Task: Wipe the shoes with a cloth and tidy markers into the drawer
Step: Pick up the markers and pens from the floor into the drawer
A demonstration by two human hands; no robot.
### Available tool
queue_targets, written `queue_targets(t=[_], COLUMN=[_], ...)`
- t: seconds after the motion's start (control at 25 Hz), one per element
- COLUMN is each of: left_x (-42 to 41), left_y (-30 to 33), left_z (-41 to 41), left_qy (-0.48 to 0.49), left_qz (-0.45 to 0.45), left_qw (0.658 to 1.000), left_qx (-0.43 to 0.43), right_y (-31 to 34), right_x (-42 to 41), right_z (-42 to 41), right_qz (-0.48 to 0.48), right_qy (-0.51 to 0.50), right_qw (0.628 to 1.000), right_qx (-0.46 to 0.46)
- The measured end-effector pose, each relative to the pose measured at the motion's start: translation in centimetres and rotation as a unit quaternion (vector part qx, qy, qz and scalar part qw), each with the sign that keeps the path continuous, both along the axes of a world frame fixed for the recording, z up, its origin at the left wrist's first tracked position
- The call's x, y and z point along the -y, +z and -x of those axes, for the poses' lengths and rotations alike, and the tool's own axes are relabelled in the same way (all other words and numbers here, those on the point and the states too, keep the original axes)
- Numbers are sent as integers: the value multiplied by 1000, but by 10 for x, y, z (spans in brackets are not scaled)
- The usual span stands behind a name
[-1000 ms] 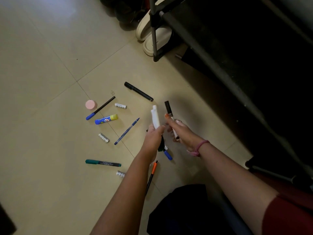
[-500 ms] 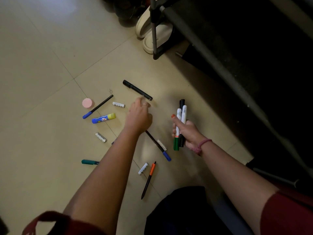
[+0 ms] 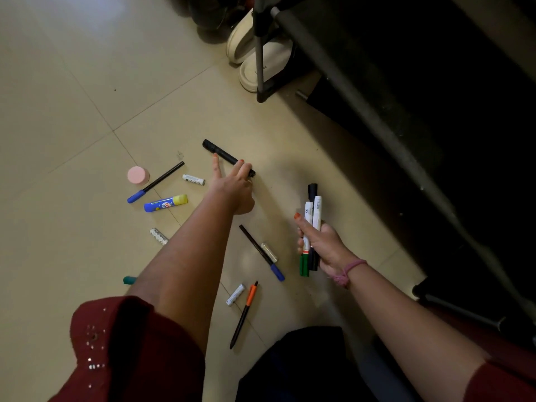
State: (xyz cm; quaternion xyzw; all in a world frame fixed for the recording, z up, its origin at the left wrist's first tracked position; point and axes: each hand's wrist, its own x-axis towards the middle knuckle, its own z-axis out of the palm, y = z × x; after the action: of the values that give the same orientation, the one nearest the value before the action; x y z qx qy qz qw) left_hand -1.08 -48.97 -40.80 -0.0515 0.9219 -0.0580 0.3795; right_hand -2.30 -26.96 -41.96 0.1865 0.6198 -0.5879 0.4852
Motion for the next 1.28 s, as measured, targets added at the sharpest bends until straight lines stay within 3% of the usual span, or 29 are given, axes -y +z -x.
queue_targets(t=[0.2, 0.24, 0.32, 0.4, 0.52, 0.6, 0.68, 0.76, 0.84, 0.88, 0.92, 0.96, 1.04, 1.08, 1.16, 1.28], left_x=[-10, -13, -20, -26, -44, -56, -63, -61, -47, -36, -23, -8, 14, 21, 25, 26], left_y=[-3, -4, 1, 11, 28, 41, 51, 52, 47, 41, 33, 23, 6, -1, -11, -16], left_z=[-22, -27, -32, -37, -45, -49, -56, -73, -102, -122, -145, -172, -222, -242, -267, -267], left_qy=[-37, -21, 116, 253, 319, 426, 534, 589, 626, 642, 643, 619, 547, 507, 419, 358], left_qz=[-90, -125, -232, -315, -336, -372, -428, -497, -499, -436, -337, -233, -76, -30, 16, 35], left_qw=[990, 982, 944, 874, 782, 679, 568, 487, 450, 476, 534, 616, 773, 830, 898, 923], left_qx=[-106, -139, -204, -269, -418, -469, -458, -411, -394, -413, -432, -428, -312, -228, -131, -141], right_y=[1, 2, 3, 5, 11, 16, 21, 28, 32, 33, 33, 33, 31, 30, 26, 19], right_x=[3, 5, 9, 14, 24, 30, 35, 39, 41, 39, 36, 31, 18, 12, 2, -5], right_z=[-2, -2, -3, -4, -6, -7, -6, -8, -12, -14, -15, -15, -15, -14, -14, -16], right_qz=[-9, -13, -15, -8, 13, 45, 97, 133, 145, 143, 139, 136, 125, 111, 76, 50], right_qy=[-19, -14, -13, -14, 3, 31, 63, 96, 111, 109, 105, 107, 122, 125, 125, 135], right_qw=[999, 999, 999, 999, 998, 997, 993, 986, 982, 983, 984, 984, 984, 986, 989, 989], right_qx=[-29, -39, -49, -52, -58, -49, -17, 22, 39, 44, 48, 47, 31, 24, 15, 16])
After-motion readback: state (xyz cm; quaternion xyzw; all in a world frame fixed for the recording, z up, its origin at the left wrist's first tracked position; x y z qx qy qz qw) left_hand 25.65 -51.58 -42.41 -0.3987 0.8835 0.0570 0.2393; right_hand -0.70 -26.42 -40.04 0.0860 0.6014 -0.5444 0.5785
